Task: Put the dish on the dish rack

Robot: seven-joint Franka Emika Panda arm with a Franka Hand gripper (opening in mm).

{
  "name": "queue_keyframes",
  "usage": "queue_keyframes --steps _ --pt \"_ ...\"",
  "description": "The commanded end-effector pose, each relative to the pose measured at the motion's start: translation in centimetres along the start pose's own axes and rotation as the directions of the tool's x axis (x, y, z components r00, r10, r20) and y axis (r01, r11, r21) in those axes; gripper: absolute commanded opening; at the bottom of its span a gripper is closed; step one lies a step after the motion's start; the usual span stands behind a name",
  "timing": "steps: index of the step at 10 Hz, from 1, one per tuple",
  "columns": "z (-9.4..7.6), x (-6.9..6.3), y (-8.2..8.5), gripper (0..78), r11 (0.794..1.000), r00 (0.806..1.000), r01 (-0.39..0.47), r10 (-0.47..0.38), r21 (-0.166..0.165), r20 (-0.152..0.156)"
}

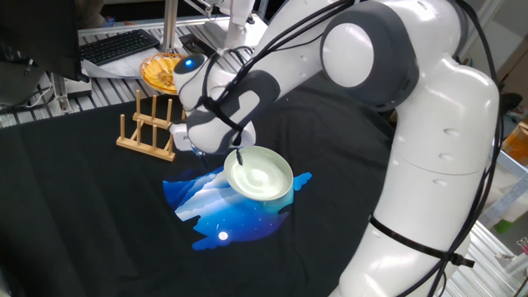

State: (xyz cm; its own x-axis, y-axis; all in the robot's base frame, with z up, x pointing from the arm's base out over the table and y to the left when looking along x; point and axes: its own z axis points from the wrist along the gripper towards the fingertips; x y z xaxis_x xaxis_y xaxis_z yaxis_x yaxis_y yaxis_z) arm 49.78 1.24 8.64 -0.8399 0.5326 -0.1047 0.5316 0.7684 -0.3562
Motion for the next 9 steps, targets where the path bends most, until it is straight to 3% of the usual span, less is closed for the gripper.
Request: queue_keyframes --steps 1,9 --pt "0.82 0.30 -0.25 77.5 1.000 1.000 0.010 -0.010 0.002 0.009" --pt "1.78 1.00 -1.11 77.5 0.999 0.999 0.017 -0.018 0.044 0.032"
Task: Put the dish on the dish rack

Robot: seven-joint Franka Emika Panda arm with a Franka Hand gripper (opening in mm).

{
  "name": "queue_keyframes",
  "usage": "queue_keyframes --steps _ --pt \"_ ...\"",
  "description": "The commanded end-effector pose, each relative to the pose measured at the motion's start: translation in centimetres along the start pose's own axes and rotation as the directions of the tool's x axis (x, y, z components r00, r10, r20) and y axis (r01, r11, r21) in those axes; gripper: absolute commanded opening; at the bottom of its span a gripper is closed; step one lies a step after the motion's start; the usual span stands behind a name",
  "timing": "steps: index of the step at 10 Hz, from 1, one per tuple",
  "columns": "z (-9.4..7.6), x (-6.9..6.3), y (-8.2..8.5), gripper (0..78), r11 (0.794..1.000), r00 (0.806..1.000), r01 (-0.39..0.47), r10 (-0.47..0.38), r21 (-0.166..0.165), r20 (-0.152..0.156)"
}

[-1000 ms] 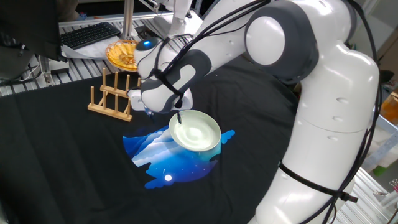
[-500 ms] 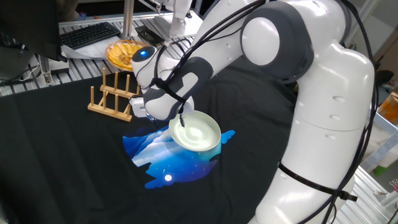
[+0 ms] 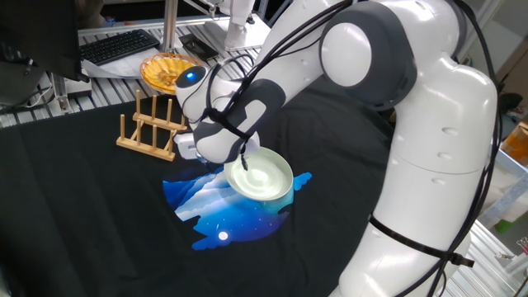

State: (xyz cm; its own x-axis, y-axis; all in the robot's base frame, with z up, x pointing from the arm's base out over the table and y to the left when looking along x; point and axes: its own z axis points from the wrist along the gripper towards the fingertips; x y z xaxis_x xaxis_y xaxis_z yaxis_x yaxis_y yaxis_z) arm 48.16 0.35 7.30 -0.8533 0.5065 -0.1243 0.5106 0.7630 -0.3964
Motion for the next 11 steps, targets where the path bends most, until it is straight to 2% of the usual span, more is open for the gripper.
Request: queue_keyframes --steps 1,4,11 --pt "0.0 0.0 0.0 77.5 1.000 1.000 -0.002 0.002 0.002 0.003" --pt "0.7 0.3 -0.4 77.5 1.000 1.000 -0.010 0.010 0.020 0.013" --pt "0.8 0.8 -1.2 77.5 1.000 1.000 -0.012 0.012 0.021 0.010"
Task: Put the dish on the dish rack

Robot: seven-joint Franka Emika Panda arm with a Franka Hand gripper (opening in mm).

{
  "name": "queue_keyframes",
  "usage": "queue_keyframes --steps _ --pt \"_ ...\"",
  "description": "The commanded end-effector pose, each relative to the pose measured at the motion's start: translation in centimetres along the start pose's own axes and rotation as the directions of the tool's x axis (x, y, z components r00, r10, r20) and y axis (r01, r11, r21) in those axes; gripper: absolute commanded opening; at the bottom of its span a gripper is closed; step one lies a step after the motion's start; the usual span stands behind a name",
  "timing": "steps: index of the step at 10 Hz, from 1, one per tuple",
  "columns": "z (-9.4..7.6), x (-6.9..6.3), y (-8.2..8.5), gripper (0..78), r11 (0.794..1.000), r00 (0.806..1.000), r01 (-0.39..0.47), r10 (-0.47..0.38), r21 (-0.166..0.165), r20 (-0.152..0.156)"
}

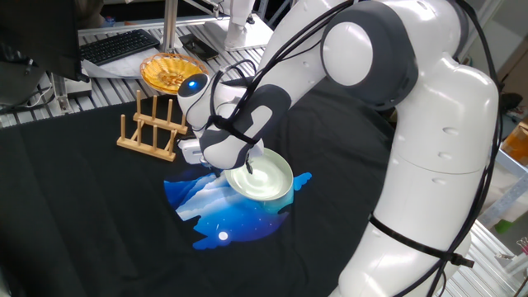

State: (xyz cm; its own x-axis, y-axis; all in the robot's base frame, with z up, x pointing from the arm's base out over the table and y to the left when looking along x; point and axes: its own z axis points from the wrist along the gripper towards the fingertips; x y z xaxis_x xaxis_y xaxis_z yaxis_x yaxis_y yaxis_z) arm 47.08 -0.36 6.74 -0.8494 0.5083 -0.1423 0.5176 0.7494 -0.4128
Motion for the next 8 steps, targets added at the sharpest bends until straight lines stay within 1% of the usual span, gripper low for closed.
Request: queue_keyframes --steps 1,3,4,8 --pt "-0.08 0.14 -0.31 77.5 1.000 1.000 -0.002 0.002 0.003 -0.005" --pt "-0.28 0.14 -0.48 77.5 1.000 1.000 -0.004 0.004 0.004 -0.006" --pt "-0.20 0.17 -0.50 77.5 1.000 1.000 -0.003 0.003 -0.002 -0.010" --pt "0.07 0.06 -0.32 77.5 1.000 1.000 0.011 -0.011 0.017 -0.010"
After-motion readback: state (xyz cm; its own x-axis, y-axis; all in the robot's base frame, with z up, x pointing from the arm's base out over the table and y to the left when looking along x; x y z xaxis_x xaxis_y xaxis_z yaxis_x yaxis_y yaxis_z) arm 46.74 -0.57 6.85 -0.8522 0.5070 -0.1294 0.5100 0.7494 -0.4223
